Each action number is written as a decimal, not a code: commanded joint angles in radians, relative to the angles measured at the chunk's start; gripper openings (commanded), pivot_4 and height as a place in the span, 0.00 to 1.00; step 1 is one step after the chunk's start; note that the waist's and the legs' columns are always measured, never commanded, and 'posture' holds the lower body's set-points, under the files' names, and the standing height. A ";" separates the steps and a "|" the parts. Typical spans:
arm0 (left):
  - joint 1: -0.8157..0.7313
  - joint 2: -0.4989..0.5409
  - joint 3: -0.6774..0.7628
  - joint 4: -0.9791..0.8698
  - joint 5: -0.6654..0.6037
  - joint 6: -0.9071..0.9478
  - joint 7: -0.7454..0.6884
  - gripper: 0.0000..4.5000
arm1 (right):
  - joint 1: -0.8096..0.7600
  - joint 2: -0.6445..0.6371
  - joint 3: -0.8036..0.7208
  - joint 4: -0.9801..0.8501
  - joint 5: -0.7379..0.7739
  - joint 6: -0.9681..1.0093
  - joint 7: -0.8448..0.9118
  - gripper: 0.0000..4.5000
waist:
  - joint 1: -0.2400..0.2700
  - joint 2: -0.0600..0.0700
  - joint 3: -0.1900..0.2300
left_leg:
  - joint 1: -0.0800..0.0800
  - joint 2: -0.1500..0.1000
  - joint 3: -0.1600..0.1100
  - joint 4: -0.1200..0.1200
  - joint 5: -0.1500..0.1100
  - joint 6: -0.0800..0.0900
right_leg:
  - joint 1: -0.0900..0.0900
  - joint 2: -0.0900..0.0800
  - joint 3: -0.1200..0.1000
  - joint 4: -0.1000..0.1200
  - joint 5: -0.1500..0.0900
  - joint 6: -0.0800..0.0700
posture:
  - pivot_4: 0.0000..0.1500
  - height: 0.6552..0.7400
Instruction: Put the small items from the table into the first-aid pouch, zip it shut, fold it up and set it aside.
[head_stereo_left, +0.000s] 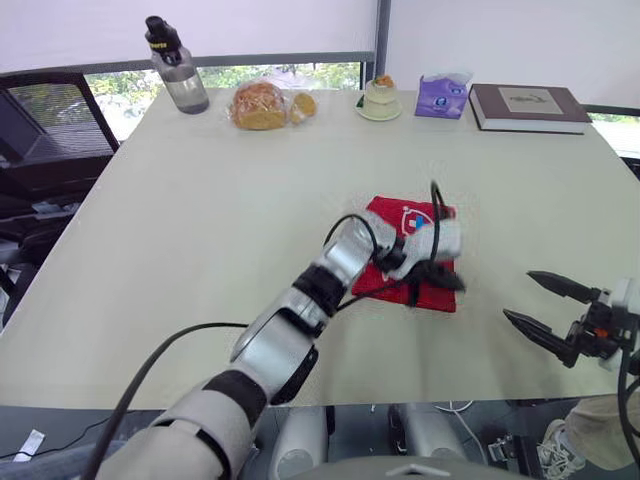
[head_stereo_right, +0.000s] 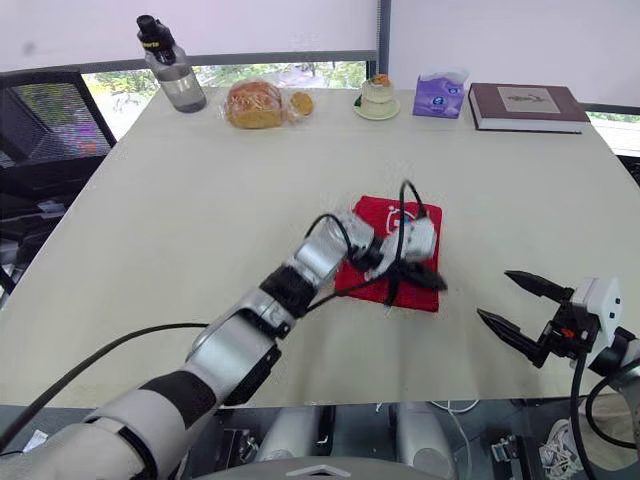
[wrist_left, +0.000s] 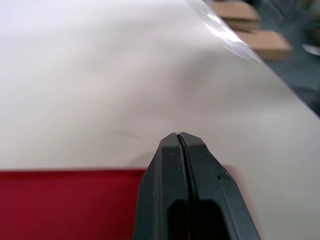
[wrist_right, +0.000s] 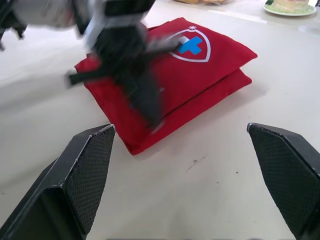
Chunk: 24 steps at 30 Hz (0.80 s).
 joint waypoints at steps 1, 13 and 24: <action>-0.070 -0.004 0.039 0.150 0.027 -0.081 0.113 0.00 | 0.001 -0.001 -0.023 -0.016 0.004 -0.026 -0.004 1.00 | -0.001 0.000 0.000 | 0.000 0.000 0.000 0.000 0.000 0.000 | 0.000 0.000 0.000 0.000 0.000 0.001 | 1.00 1.00; -0.169 -0.023 0.110 0.483 0.116 -0.086 0.524 0.00 | 0.040 0.004 -0.030 -0.061 -0.001 -0.034 -0.041 1.00 | -0.008 0.000 0.000 | 0.001 -0.001 -0.001 -0.002 0.000 0.000 | 0.000 0.000 0.000 -0.001 -0.001 0.002 | 1.00 1.00; -0.194 0.076 0.344 0.448 -0.015 -0.250 0.553 0.00 | 0.007 -0.018 -0.004 -0.067 0.002 -0.002 -0.066 1.00 | -0.027 0.000 0.001 | 0.000 -0.001 -0.001 -0.003 0.000 0.000 | -0.003 0.001 0.001 0.001 -0.001 0.002 | 1.00 1.00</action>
